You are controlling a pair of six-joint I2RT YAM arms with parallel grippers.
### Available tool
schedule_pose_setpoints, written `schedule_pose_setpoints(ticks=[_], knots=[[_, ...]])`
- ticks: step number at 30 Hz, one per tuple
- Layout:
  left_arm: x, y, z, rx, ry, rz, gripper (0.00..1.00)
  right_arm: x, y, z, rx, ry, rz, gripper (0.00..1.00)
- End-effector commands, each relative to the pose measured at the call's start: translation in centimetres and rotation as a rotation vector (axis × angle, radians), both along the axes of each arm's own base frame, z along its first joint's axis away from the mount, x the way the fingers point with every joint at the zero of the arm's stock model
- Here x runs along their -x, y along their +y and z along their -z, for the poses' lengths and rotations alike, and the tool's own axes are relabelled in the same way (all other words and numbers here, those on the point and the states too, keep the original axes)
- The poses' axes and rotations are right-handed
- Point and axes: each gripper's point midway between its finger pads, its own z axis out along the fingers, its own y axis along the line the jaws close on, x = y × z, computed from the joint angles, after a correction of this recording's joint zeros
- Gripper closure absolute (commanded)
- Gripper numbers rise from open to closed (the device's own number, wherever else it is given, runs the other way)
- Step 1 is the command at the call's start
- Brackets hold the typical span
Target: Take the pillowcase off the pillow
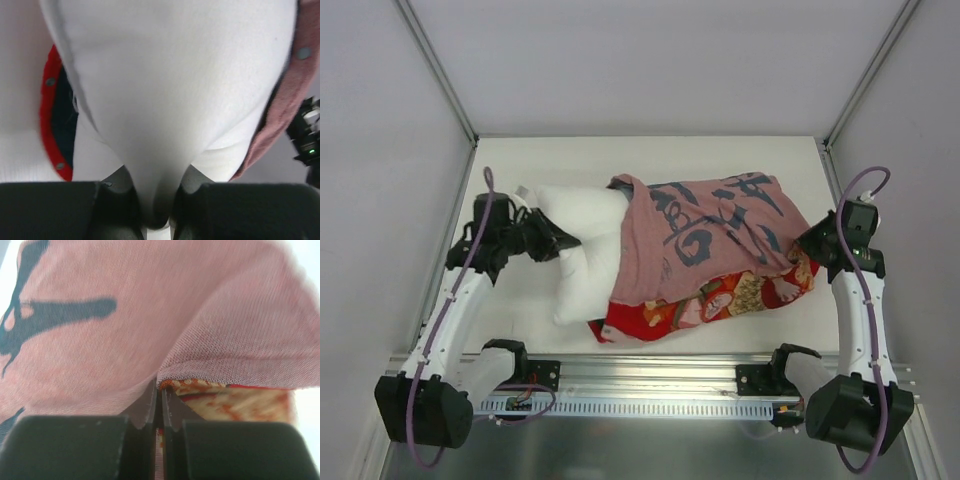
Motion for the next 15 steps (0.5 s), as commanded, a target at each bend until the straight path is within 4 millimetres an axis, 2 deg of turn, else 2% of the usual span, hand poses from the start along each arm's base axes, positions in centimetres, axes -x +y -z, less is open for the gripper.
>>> schedule_pose_setpoints(ticks=[1,2,3,5,6,7,8,10,12,15], knots=[[-2.9,4.7,-9.1,-0.001,-0.242,-0.112,1.0,-0.5,-0.2,-3.0,0.043,-0.026,-0.024,0.99],[-3.5,5.8,-9.8,-0.002,-0.245,-0.139,1.0,-0.5,-0.9,-3.7,0.066,-0.03,0.002,0.99],[-4.3,8.3,-10.6,-0.008,-0.26,-0.211,1.0,-0.6,-1.8,-5.6,0.08,-0.057,0.03,0.99],[-4.9,10.0,-12.8,0.025,-0.287,-0.25,1.0,-0.4,-3.5,-7.6,0.075,-0.096,0.081,0.99],[-5.2,11.0,-13.5,0.038,-0.292,-0.281,1.0,-0.3,-4.0,-9.6,0.072,-0.141,0.099,0.99],[-5.5,12.6,-14.7,0.051,-0.314,-0.324,1.0,-0.2,-4.3,-10.5,0.061,-0.167,0.109,0.99],[-5.9,13.4,-15.0,0.061,-0.31,-0.342,1.0,0.2,-5.4,-11.4,0.055,-0.19,0.145,0.99],[-6.2,14.7,-16.4,0.07,-0.333,-0.374,1.0,0.9,-5.9,-13.3,0.067,-0.235,0.169,0.99],[-6.5,14.9,-16.7,0.076,-0.335,-0.363,1.0,1.2,-5.7,-13.7,0.077,-0.242,0.15,0.99],[-6.6,14.9,-16.1,0.077,-0.32,-0.364,1.0,1.5,-3.9,-11.4,0.042,-0.209,0.099,0.99]])
